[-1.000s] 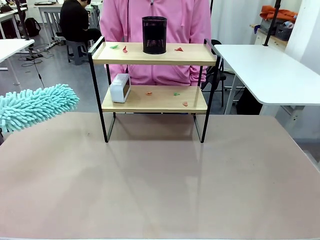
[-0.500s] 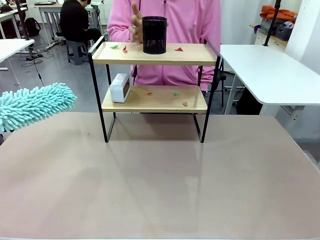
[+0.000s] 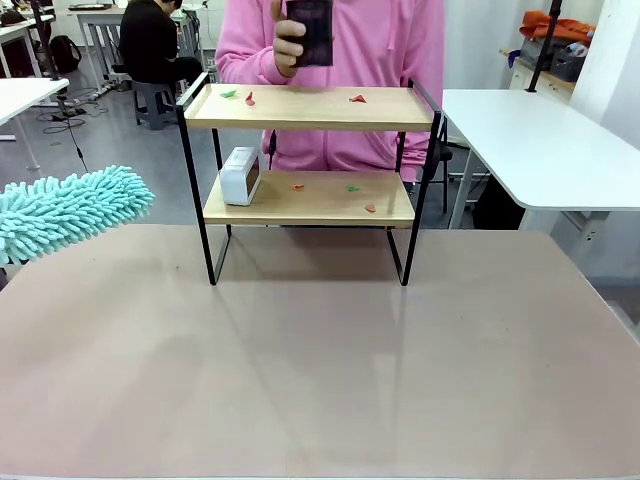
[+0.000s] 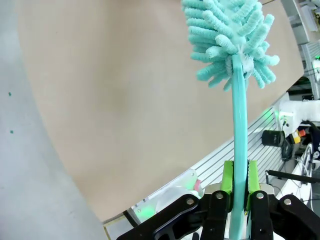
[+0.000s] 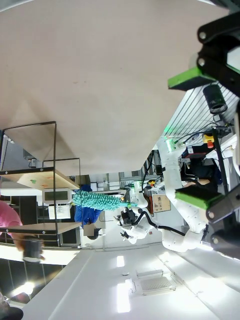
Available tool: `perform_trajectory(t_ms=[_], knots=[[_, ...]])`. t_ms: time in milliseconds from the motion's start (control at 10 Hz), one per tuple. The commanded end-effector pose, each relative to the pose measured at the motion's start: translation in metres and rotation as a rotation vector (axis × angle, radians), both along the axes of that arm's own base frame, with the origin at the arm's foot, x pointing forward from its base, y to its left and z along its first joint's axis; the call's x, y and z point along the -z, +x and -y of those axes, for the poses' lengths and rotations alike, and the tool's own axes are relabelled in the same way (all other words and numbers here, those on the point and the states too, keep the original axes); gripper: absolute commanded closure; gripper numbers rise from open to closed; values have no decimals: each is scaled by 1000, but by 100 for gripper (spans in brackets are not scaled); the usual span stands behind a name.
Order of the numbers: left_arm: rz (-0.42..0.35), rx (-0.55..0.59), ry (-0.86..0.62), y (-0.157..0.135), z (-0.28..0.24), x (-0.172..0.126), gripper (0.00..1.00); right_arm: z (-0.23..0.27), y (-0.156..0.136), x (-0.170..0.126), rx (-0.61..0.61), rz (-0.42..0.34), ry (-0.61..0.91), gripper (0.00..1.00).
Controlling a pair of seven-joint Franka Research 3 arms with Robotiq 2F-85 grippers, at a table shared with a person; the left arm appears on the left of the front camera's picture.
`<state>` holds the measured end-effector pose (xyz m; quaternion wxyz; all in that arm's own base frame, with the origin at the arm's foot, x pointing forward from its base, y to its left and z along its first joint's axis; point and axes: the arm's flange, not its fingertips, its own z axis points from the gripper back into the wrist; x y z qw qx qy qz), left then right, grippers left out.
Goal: Clean the shelf.
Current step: Clean the specific tier of the Shelf with the Duster once objects are removed.
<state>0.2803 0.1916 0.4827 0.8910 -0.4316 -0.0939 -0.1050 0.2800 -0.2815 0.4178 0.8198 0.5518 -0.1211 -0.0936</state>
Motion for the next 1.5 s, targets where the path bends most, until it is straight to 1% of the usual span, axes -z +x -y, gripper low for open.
perform_trajectory(t_ms=[0, 200, 300, 400, 500, 600, 700, 800, 900, 1000, 1100, 1200, 1300, 1400], knots=[[-13, 1, -9, 0, -1, -6, 100, 1, -1, -1, -18, 24, -7, 0], [-13, 1, -9, 0, -1, -6, 100, 1, -1, -1, -18, 24, -7, 0], [0, 0, 0, 0, 0, 0, 87, 1, -1, -1, -18, 24, -7, 0], [39, -75, 23, -7, 2, -25, 87, 1, -1, -1, -18, 24, -7, 0], [82, -171, 93, -19, 9, -72, 87, 1, -1, -1, -18, 24, -7, 0], [164, -213, 97, -32, 17, -118, 87, 1, -1, -1, -18, 24, -7, 0], [228, -259, 125, -41, 25, -157, 87, 1, -1, -1, -18, 24, -7, 0], [284, -270, 137, -45, 38, -189, 87, 1, -1, -1, -18, 24, -7, 0], [343, -260, 184, -44, 61, -216, 87, 1, -1, -1, -18, 24, -7, 0], [385, -222, 233, -39, 87, -234, 87, 1, -1, -1, -18, 24, -7, 0], [416, -156, 251, -31, 115, -250, 87, 1, -1, -1, -18, 24, -7, 0], [417, -110, 272, -20, 144, -260, 87, 1, -1, -1, -18, 24, -7, 0], [369, -36, 205, -10, 169, -265, 87, 1, -1, -1, -18, 24, -7, 0], [429, -137, 247, -39, 132, -261, 87, 1, -1, -1, -18, 24, -7, 0]])
